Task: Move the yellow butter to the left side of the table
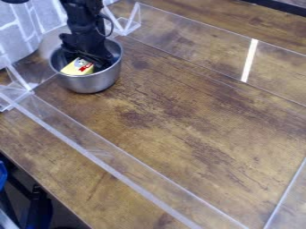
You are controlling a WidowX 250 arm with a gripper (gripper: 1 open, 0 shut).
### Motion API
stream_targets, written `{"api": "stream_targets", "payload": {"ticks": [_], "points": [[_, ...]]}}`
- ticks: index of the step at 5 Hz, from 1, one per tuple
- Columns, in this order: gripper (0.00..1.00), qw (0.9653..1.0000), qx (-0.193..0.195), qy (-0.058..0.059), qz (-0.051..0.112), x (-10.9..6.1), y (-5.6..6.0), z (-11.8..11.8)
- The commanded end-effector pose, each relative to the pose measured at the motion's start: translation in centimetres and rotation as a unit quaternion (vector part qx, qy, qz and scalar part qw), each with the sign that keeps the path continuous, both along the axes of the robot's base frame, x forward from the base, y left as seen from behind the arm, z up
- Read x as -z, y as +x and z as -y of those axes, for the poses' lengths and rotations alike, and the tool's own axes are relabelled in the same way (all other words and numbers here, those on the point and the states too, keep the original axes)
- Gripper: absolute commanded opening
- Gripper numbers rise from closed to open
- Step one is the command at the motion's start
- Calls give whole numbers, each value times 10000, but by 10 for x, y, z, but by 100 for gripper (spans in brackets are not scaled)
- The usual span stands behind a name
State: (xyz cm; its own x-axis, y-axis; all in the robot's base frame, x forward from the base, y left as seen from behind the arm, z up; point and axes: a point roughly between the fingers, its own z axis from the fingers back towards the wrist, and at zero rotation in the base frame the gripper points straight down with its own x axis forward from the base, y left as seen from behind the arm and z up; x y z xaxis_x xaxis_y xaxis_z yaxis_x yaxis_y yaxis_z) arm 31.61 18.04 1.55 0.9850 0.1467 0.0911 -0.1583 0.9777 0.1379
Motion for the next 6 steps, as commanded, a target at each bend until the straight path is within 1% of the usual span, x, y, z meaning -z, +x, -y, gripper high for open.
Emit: {"api": "stream_targets", "payload": {"ticks": [1, 3, 4, 6], "points": [[100, 9999, -39, -122, 38, -7, -3, 3], [100, 9995, -62, -244, 187, -25, -1, 7], [100, 9993, -73, -297, 219, -32, 0, 8], [100, 9989, -100, -398, 208, -39, 2, 11]]}}
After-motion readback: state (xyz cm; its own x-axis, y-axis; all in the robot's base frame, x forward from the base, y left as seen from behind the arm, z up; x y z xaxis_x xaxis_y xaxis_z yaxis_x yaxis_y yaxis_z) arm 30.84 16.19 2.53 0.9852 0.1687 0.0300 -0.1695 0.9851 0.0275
